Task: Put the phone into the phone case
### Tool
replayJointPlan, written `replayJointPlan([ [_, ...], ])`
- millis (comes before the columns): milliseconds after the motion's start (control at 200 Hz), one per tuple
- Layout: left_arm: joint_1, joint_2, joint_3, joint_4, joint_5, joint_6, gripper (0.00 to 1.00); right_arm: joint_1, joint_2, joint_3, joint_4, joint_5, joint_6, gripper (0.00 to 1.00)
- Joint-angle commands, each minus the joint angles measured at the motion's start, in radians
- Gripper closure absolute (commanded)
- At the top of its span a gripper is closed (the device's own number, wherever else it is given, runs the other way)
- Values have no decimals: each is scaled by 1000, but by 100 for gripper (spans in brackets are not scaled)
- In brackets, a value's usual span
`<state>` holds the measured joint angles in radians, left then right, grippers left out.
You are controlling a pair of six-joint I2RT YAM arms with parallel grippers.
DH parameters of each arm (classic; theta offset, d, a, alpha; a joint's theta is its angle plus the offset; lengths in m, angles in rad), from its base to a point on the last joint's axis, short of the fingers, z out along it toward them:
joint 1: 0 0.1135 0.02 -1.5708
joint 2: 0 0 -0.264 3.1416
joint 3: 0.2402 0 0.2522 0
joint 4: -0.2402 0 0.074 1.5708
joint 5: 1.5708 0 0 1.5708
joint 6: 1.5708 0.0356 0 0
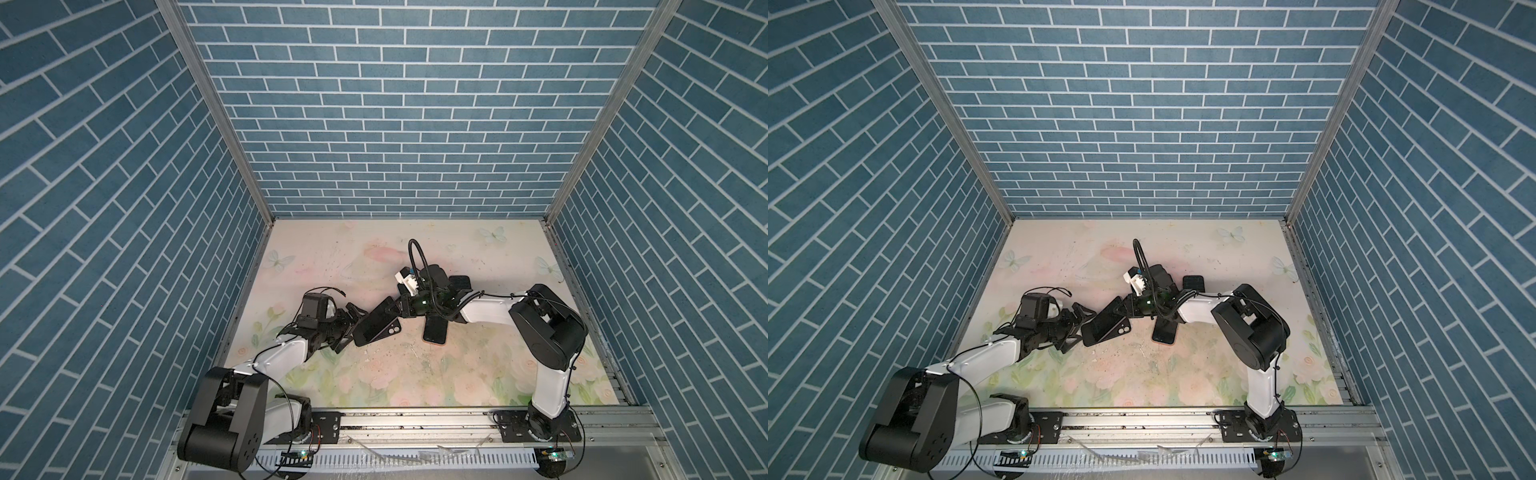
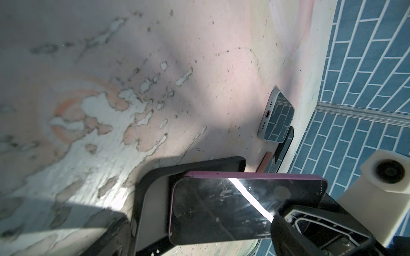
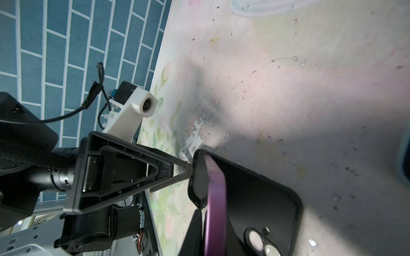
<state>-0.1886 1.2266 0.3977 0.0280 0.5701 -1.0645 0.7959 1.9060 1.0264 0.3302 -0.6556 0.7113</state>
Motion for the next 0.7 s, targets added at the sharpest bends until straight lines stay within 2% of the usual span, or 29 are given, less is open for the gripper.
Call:
replayJointPlan([
  [0,3,25,-29,0,-8,-10,1,10,52,18,10,9,1,100],
  [260,3,14,-45,7,16,-31,0,33,87,-1,-103,68,-45,100],
  [490,3,-43,-70,-38,-1,-84,0,87,51,-22,-166,189,-52,92],
  [695,3,-15,-61,-54,31,-91,0,145,55,-8,-218,284,-40,83],
])
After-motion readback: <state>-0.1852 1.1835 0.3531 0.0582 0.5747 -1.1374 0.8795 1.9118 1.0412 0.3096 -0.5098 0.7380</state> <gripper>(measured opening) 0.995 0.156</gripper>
